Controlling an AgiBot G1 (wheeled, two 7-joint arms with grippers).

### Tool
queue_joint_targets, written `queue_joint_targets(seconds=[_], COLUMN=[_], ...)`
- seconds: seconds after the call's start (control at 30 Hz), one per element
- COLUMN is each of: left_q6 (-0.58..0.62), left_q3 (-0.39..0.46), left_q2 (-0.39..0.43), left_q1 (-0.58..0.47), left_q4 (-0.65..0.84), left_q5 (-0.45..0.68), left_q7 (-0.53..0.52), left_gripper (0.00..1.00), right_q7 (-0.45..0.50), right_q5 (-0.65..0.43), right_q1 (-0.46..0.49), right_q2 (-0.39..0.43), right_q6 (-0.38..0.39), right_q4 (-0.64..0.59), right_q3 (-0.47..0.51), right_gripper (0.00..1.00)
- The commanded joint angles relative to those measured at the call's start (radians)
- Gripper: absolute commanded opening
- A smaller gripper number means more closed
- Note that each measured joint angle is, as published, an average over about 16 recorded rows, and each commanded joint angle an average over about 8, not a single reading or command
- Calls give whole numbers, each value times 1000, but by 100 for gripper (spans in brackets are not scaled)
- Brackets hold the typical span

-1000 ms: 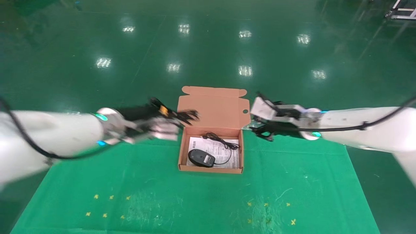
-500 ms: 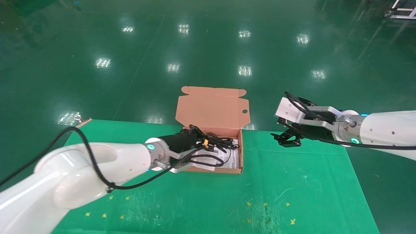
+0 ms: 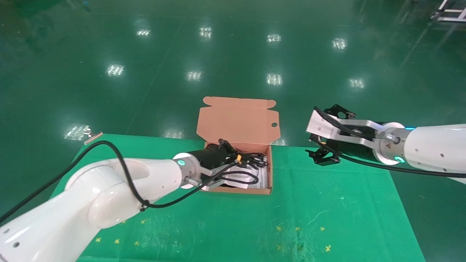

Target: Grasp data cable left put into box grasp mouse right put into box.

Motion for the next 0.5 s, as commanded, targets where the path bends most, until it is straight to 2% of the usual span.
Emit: queue_joint_targets(seconds=[0.03, 0.5], left_q6=[0, -1], left_q3=[2, -4], left_q2=[4, -6], left_q1=[-2, -3], left_q4=[9, -8], left_q5=[0, 0], left_q7=[0, -1], left_gripper=[100, 100], right_q7=[-2, 1], right_q5=[-7, 6], right_q1=[1, 2], right_q2=[1, -3], right_q6=[-1, 3], right_q4=[7, -11], right_q3=[-2, 1], right_gripper=[100, 100])
